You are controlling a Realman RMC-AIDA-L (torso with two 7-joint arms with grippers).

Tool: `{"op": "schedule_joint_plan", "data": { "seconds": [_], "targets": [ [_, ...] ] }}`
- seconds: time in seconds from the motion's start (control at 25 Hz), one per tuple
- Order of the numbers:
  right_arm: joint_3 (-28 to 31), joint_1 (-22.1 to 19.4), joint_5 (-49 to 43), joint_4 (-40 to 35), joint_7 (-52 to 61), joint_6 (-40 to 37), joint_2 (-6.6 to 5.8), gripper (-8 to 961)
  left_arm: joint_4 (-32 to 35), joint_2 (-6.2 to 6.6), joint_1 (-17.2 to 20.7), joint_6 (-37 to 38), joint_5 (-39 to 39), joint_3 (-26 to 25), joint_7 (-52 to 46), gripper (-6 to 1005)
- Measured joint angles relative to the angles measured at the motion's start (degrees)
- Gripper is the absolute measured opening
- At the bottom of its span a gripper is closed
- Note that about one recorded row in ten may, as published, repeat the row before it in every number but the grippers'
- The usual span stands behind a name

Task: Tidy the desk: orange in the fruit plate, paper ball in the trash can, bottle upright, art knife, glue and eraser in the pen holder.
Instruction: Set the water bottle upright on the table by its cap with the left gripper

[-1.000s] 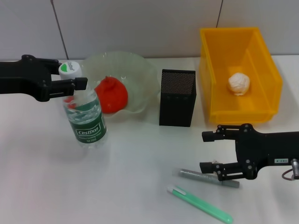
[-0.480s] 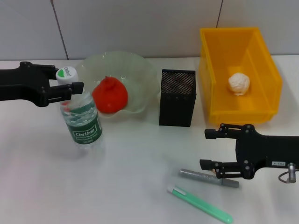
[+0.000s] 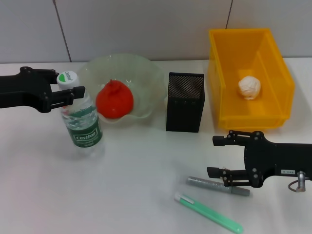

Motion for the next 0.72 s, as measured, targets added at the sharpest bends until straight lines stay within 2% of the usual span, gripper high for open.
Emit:
{"op": "schedule_joint_plan", "data": {
  "seconds": [0.72],
  "targets": [
    [0.3, 0.6, 0.0, 0.5, 0.0, 0.8, -0.01, 780, -4.3, 0.15, 0.7, -5.0, 0.0, 0.2, 4.8, 518]
  ]
}}
